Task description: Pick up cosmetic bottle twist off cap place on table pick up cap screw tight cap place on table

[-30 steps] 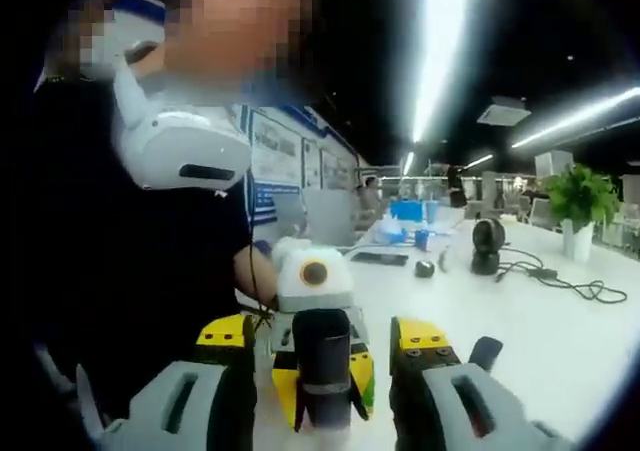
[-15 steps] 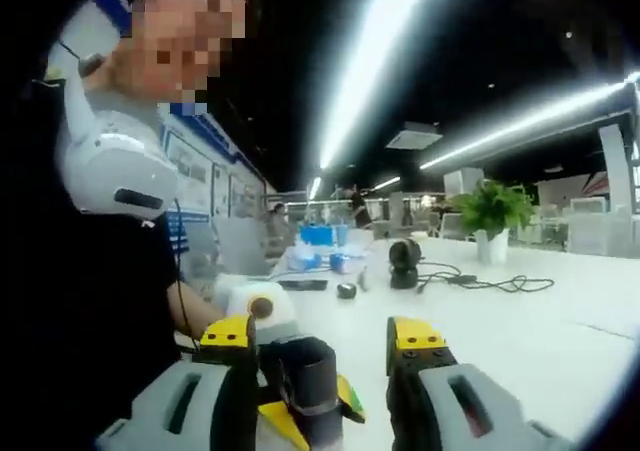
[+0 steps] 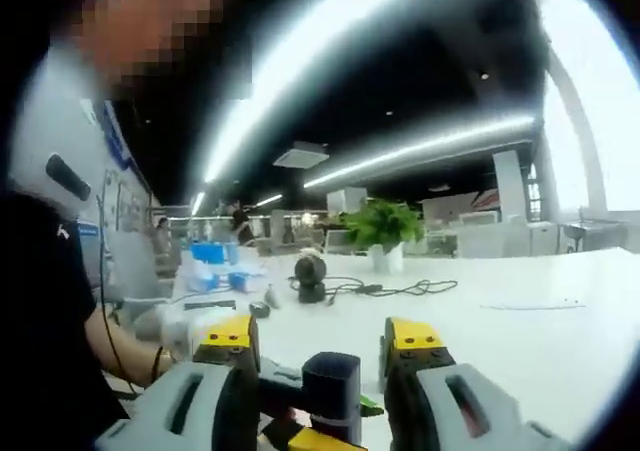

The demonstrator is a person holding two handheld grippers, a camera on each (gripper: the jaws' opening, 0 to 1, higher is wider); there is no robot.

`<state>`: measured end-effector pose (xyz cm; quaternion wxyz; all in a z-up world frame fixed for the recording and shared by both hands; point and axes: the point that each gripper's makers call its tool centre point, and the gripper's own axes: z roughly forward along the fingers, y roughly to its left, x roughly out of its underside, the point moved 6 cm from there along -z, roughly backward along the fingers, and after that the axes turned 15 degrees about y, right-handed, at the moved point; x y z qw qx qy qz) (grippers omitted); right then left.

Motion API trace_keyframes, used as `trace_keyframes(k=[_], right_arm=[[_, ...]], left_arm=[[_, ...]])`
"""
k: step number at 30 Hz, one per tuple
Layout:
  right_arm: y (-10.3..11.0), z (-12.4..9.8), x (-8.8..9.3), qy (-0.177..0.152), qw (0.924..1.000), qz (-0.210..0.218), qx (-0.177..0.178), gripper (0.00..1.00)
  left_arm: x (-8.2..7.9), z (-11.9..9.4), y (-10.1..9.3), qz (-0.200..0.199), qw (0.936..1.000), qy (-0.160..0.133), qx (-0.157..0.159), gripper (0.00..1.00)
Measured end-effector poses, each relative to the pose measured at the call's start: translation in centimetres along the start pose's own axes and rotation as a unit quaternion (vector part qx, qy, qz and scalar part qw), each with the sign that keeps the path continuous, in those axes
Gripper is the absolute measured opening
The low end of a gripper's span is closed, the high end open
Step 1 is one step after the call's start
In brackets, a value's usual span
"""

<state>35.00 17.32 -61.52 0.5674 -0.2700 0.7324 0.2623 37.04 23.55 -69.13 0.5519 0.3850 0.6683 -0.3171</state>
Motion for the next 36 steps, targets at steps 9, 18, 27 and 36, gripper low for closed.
trace_keyframes(k=[9, 18, 27, 36], right_arm=[[0.0, -0.3, 1.4, 0.029, 0.9947, 0.001, 0.099, 0.36], [0.2, -0.3, 2.0, 0.046, 0.9908, 0.0, 0.127, 0.25], [0.3, 0.0, 2.4, 0.058, 0.9881, -0.011, 0.142, 0.14], [0.4, -0.2, 1.9, 0.047, 0.9893, -0.023, 0.136, 0.13]], left_arm=[[0.0, 0.0, 0.0, 0.001, 1.0, 0.0, -0.003, 0.14], [0.0, 0.0, 0.1, -0.001, 1.0, 0.0, -0.006, 0.14], [0.1, 0.0, 0.1, 0.001, 1.0, 0.0, -0.008, 0.14], [0.1, -0.1, 0.1, 0.002, 1.0, -0.001, -0.008, 0.14]])
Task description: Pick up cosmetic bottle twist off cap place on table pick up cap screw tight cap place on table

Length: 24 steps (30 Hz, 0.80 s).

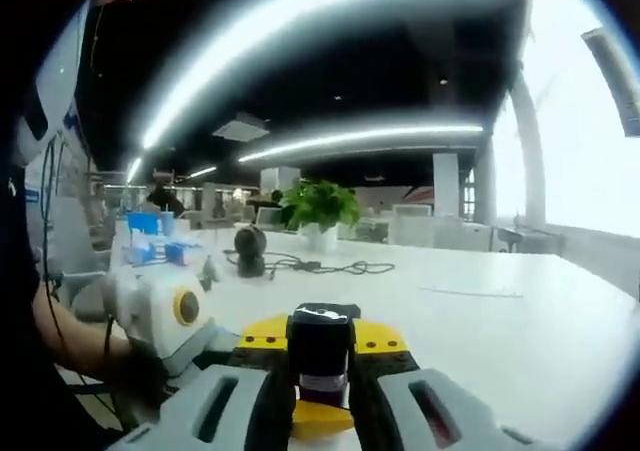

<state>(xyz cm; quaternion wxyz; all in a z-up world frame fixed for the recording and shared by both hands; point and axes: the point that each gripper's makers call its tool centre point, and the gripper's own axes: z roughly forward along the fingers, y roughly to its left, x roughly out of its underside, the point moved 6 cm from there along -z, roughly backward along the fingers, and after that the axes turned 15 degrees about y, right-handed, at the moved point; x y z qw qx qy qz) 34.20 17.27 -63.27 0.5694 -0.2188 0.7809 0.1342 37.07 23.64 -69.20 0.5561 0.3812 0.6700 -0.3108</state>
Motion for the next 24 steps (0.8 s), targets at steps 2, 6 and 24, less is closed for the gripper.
trace_keyframes(k=[2, 6, 24], right_arm=[[0.1, 0.1, -0.1, 0.001, 1.0, -0.006, -0.001, 0.13], [0.1, 0.1, -0.1, 0.001, 1.0, -0.007, -0.003, 0.13], [-0.7, -0.6, -1.2, -0.047, 0.9988, -0.001, 0.011, 0.13]], left_arm=[[0.0, 0.0, 0.0, 0.0, 1.0, 0.0, -0.001, 0.14], [0.0, -0.1, -0.1, -0.001, 1.0, 0.0, -0.002, 0.14], [0.0, 0.0, 0.0, -0.003, 1.0, 0.0, -0.002, 0.14]])
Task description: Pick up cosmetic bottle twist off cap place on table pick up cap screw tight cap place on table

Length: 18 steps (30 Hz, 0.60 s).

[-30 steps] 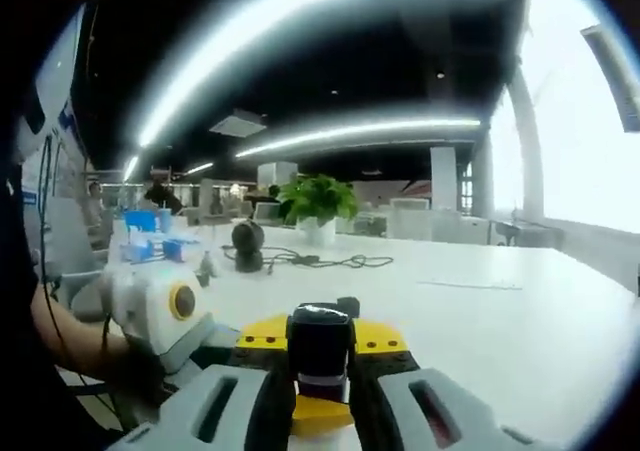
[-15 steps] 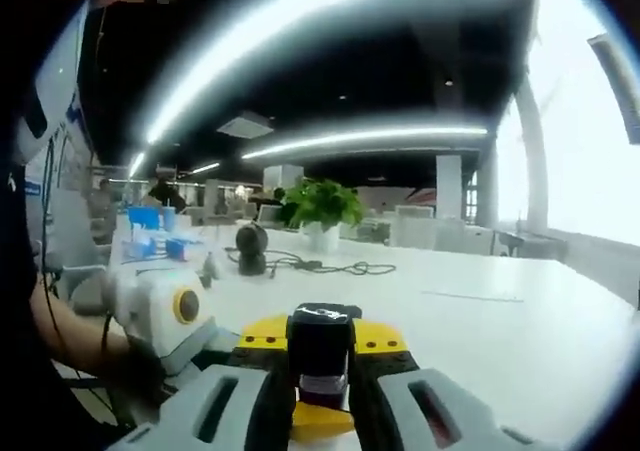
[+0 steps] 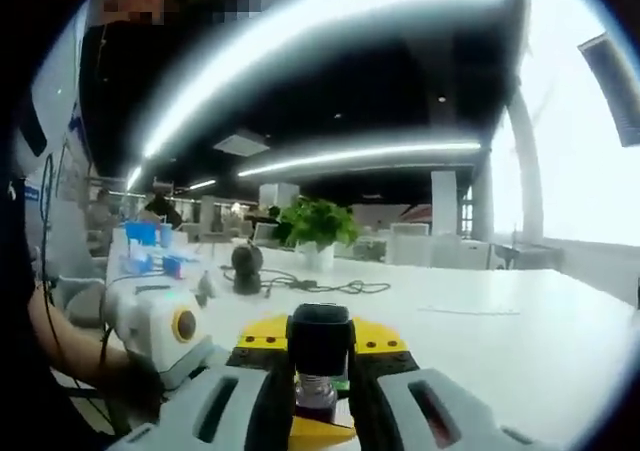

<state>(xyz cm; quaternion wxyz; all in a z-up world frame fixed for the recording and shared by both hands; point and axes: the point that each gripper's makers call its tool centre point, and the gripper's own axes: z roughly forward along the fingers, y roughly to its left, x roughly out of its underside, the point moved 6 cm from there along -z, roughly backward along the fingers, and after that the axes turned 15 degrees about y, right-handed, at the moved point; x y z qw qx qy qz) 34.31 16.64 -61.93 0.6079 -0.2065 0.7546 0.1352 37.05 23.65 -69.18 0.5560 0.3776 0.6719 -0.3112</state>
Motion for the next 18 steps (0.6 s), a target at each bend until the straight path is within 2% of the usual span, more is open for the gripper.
trace_keyframes(k=[4, 8, 9, 11, 18], right_arm=[[0.2, -0.2, -0.4, -0.01, 0.9999, 0.004, -0.007, 0.13], [0.1, -0.6, -1.3, -0.038, 0.9992, -0.001, -0.009, 0.13], [0.1, -0.5, -1.5, -0.041, 0.9991, -0.005, -0.011, 0.13], [0.0, -0.5, -1.5, -0.042, 0.9986, -0.03, -0.006, 0.13], [-1.7, -1.7, -1.8, -0.064, 0.9979, -0.004, 0.011, 0.13]], left_arm=[[0.0, 0.0, 0.0, -0.001, 1.0, 0.0, 0.001, 0.14], [0.0, 0.0, 0.2, 0.002, 1.0, 0.002, -0.005, 0.14], [-0.2, -0.1, 0.5, 0.028, 0.9994, 0.002, -0.019, 0.14], [-0.2, -0.1, 0.4, 0.024, 0.9995, 0.002, -0.02, 0.14], [-0.4, 0.1, 1.0, -0.012, 0.9998, 0.001, -0.018, 0.14]])
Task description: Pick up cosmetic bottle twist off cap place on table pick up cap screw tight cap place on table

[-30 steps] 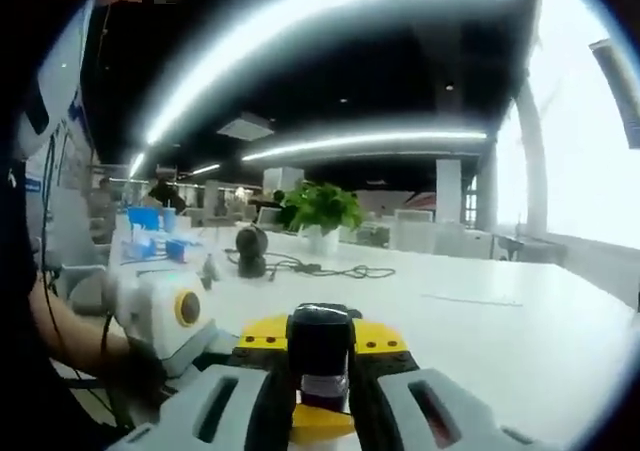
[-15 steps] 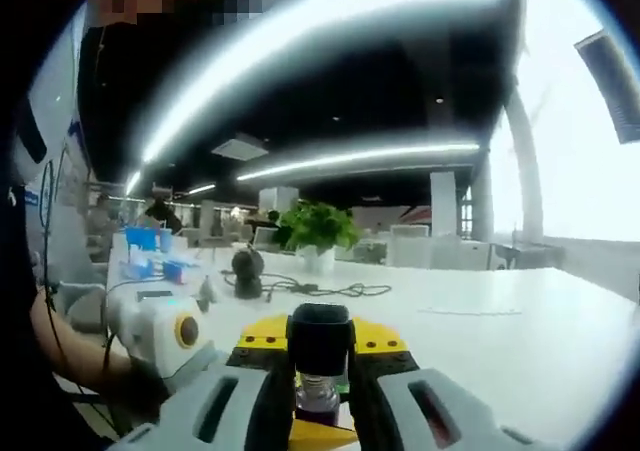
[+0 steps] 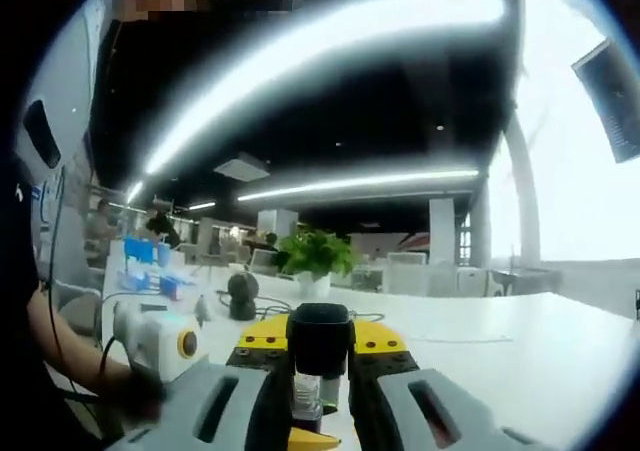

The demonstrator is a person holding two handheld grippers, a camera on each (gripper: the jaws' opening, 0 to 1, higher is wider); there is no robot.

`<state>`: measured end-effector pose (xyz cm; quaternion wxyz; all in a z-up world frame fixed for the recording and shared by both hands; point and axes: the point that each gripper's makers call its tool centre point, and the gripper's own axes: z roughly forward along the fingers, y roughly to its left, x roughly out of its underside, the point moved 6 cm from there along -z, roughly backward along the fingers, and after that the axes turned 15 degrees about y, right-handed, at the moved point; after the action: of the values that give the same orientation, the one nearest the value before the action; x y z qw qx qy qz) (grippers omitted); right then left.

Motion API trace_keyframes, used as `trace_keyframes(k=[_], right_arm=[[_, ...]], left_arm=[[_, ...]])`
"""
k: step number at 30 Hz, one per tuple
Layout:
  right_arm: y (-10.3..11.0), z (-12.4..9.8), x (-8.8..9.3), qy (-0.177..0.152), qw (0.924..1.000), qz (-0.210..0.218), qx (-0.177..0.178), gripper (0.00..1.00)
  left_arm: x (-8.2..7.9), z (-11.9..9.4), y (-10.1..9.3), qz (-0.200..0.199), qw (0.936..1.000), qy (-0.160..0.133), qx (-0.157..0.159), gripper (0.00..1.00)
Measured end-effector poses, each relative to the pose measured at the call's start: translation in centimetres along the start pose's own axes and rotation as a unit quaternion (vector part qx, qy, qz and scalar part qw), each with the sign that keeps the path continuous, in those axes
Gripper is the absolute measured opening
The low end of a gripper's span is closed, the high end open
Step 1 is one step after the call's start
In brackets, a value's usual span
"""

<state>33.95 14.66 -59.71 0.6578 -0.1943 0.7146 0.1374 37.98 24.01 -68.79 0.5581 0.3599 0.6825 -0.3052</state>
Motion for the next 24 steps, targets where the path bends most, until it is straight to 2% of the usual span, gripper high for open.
trace_keyframes(k=[7, 17, 24], right_arm=[[-2.7, -1.1, 1.7, 0.013, 0.9994, 0.005, 0.031, 0.13], [-4.8, -2.0, 2.6, 0.024, 0.9977, 0.014, 0.062, 0.13], [-6.7, -2.4, 4.3, 0.032, 0.9946, 0.032, 0.094, 0.13]], left_arm=[[-0.5, 0.3, 0.8, -0.038, 0.9992, -0.005, -0.005, 0.14], [-1.4, 1.2, 0.5, -0.029, 0.9995, -0.006, -0.006, 0.14], [-1.3, 2.3, 0.8, -0.027, 0.9994, -0.005, -0.018, 0.14]])
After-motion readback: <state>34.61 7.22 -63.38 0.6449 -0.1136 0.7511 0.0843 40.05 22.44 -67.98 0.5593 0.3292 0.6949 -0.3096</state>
